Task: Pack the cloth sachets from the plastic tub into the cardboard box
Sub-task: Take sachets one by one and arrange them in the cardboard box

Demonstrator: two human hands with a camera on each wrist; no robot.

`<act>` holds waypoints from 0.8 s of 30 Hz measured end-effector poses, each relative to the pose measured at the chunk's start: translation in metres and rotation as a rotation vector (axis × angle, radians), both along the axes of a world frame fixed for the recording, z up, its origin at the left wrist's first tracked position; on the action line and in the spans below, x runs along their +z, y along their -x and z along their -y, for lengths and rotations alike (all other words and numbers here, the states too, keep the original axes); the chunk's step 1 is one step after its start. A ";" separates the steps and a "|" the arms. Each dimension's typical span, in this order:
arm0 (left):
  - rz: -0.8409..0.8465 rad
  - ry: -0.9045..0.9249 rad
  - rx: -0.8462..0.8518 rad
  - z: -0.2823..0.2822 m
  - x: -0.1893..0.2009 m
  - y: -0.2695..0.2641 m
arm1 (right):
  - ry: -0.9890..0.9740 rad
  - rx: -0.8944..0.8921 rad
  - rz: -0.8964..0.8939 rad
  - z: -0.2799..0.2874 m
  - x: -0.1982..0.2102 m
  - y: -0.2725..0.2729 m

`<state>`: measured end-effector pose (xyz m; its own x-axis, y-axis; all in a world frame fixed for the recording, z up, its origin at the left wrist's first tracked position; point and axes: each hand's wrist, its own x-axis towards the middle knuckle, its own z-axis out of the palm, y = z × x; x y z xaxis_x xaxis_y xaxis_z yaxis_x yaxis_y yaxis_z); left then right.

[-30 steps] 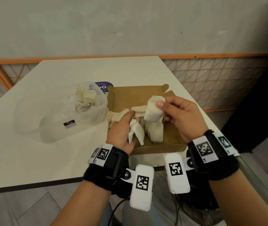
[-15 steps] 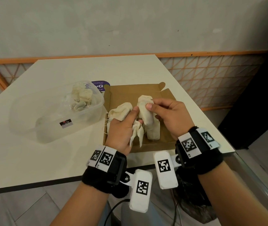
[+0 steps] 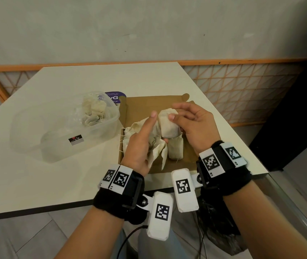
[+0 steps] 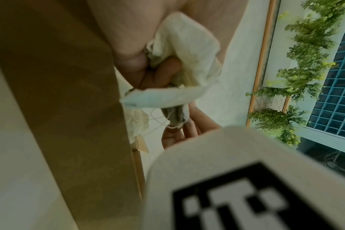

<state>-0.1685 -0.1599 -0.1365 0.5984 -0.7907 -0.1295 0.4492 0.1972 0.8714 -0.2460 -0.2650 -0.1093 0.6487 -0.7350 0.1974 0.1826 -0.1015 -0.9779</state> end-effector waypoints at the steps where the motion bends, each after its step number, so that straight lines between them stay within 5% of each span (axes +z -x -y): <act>1: 0.027 0.000 0.004 0.000 -0.001 0.000 | -0.001 0.010 0.006 -0.001 0.000 -0.001; 6: 0.107 0.044 0.089 0.002 -0.003 0.008 | -0.049 -0.032 -0.006 0.000 -0.002 -0.004; 11: 0.104 0.057 0.071 0.002 -0.002 0.007 | 0.047 0.038 -0.209 0.005 -0.008 0.008; 18: -0.121 0.058 0.117 0.000 0.000 -0.001 | 0.079 0.010 -0.361 0.032 -0.007 0.034; 24: -0.234 0.089 0.088 -0.002 0.001 -0.003 | 0.019 0.272 -0.691 0.032 -0.003 0.028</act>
